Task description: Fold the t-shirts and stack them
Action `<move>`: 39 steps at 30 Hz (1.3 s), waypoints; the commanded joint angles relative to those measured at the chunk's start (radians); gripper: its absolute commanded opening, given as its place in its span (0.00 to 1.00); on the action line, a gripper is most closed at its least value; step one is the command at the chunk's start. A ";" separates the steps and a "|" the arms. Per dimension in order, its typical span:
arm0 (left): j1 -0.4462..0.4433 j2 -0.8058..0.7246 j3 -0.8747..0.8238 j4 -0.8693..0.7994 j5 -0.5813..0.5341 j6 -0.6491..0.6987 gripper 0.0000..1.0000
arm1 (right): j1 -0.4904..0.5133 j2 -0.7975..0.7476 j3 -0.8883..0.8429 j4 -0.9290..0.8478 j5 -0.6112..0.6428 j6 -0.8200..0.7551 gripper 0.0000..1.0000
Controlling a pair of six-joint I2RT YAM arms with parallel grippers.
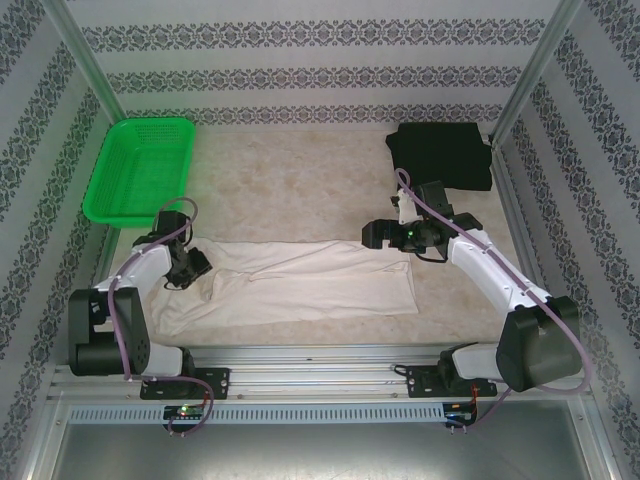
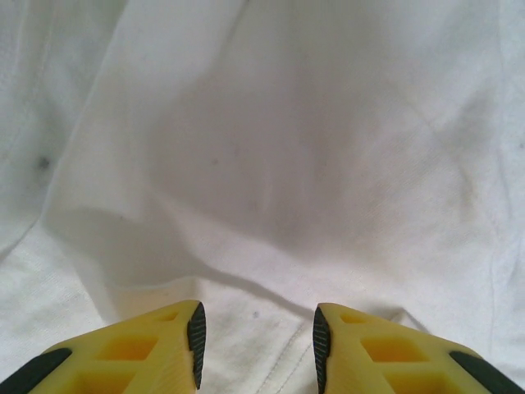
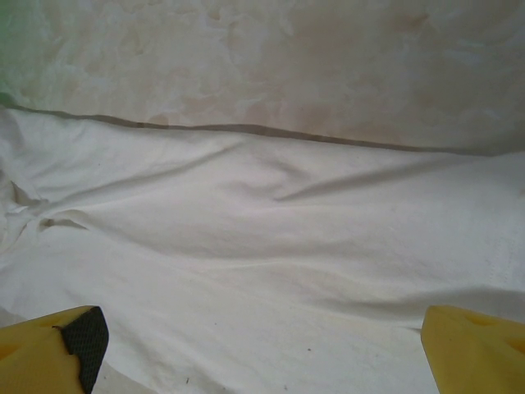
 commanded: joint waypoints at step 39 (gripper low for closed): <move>-0.148 0.125 0.126 -0.223 -0.065 0.056 0.24 | -0.023 0.002 0.032 -0.024 -0.020 -0.058 0.98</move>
